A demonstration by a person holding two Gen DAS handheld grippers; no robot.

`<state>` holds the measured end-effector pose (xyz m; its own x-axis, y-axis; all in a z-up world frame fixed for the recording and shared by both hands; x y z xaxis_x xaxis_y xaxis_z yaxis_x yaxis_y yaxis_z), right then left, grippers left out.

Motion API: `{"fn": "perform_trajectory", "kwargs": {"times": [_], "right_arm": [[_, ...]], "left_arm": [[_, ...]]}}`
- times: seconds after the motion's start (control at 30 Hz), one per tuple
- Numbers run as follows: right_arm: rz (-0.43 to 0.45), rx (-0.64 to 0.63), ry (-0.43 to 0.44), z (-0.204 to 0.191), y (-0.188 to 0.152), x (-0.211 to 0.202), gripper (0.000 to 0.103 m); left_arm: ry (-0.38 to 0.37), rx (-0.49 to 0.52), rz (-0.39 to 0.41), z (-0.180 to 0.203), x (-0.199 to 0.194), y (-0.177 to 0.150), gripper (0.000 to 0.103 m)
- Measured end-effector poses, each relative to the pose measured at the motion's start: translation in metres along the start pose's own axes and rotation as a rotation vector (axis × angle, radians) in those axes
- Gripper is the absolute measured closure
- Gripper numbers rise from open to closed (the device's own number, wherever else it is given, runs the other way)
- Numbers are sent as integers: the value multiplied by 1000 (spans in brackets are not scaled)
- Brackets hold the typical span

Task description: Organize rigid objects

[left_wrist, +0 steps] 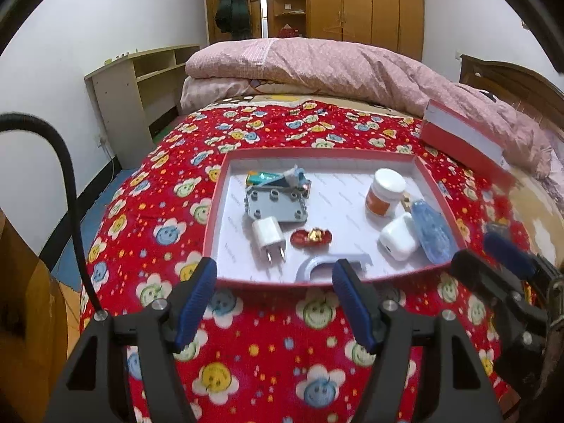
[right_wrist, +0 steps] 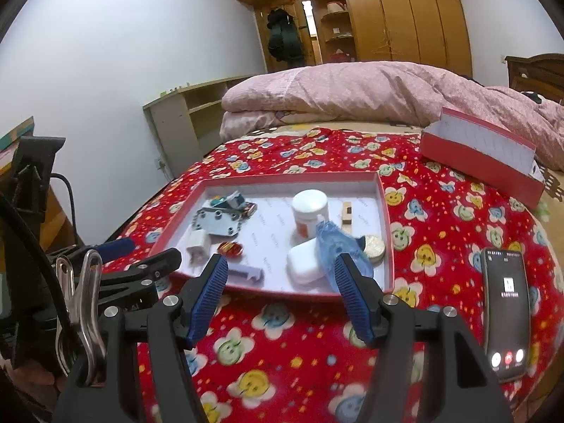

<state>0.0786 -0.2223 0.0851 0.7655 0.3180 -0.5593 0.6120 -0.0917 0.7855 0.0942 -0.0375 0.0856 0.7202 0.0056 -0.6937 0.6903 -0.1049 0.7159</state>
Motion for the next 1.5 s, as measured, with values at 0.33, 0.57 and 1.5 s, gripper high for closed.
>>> {"fn": "perform_trajectory", "kwargs": {"times": [0.33,0.57,1.5], "right_arm": [[-74,-33,-62,-6,-37,-11,38],[-129,-30,-140,1,-69,3,39],[-136,-35,-275,17,-89,32,31]], "left_arm": [[-10,-29,-69,-9,-9,-44,31],[-6,-30,-95,-5,7,-68,31],[43,-41,-66,-2,36,-85,12]]}}
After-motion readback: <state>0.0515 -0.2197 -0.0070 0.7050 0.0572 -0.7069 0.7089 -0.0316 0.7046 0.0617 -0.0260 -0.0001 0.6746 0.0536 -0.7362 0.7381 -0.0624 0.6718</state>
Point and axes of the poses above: each gripper's, at about its wrist camera, not at the fingertips, and x roughly the way its jaws point, z to its right, y to its top, the point moved 2 cm from there along x, roughly the way its jaws point, and after that the axes turned 4 degrees about x, right-handed, at the moved point
